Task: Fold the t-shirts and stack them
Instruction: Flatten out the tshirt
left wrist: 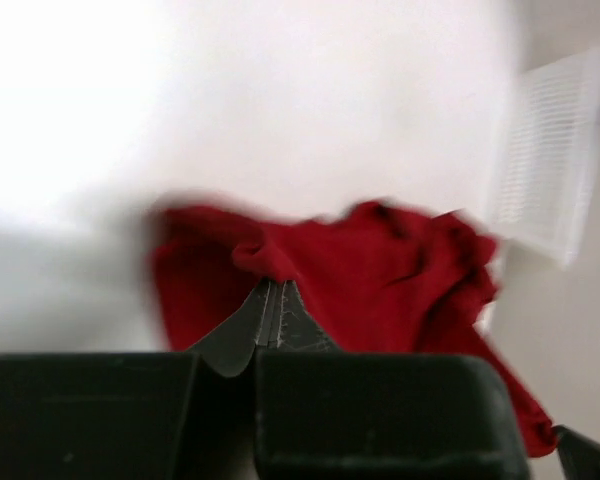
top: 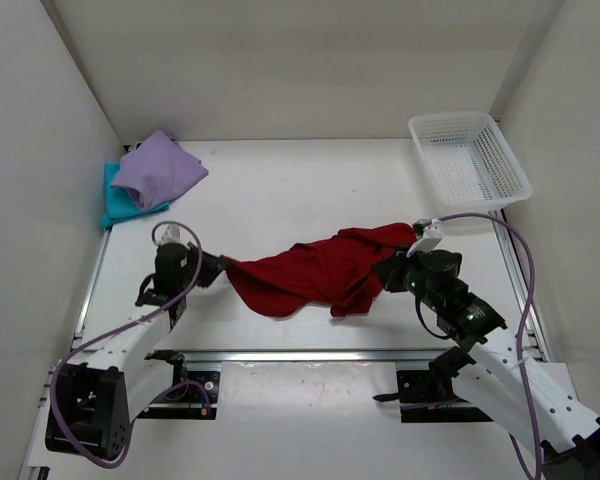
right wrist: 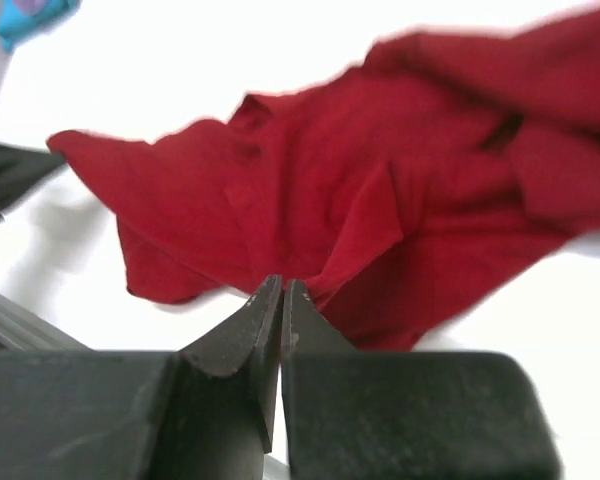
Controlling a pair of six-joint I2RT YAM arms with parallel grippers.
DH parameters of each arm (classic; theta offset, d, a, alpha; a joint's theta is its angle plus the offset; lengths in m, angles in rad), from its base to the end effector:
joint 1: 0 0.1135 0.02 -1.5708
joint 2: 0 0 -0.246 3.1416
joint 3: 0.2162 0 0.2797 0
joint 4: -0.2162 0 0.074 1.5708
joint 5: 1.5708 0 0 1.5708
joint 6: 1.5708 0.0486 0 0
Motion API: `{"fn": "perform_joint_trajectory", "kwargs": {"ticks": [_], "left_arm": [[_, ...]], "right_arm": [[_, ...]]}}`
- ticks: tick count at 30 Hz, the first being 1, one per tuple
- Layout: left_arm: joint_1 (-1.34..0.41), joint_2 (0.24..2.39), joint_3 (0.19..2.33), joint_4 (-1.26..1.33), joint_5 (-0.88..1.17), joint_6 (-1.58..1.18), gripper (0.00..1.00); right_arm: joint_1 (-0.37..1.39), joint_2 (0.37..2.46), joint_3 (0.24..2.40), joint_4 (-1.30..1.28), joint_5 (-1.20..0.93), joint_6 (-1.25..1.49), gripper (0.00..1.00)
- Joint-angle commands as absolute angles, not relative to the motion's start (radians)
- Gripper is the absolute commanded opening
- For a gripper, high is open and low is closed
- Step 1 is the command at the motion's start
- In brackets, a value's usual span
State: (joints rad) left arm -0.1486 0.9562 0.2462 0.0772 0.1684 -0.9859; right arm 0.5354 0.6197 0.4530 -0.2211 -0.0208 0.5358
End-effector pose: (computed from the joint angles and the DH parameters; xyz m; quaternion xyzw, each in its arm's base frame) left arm 0.2191 -0.0410 0.1098 -0.3266 0.8276 -0.3053 0.3395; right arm 0.1823 0.1093 0.2239 -0.0056 0.8301 0.2920 0.4751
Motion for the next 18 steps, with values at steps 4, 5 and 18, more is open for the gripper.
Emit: {"fn": "perform_joint_trajectory", "kwargs": {"ticks": [4, 5, 18], "left_arm": [[-0.117, 1.043, 0.7, 0.052, 0.251, -0.858, 0.0], [-0.106, 1.058, 0.771, 0.005, 0.277, -0.821, 0.0], [0.132, 1.316, 1.672, -0.275, 0.459, -0.861, 0.0]], "right_arm": [[0.517, 0.616, 0.809, -0.366, 0.124, 0.408, 0.0], [0.523, 0.629, 0.927, -0.411, 0.176, 0.381, 0.0], [0.912, 1.244, 2.02, -0.399, 0.905, -0.309, 0.0]]}}
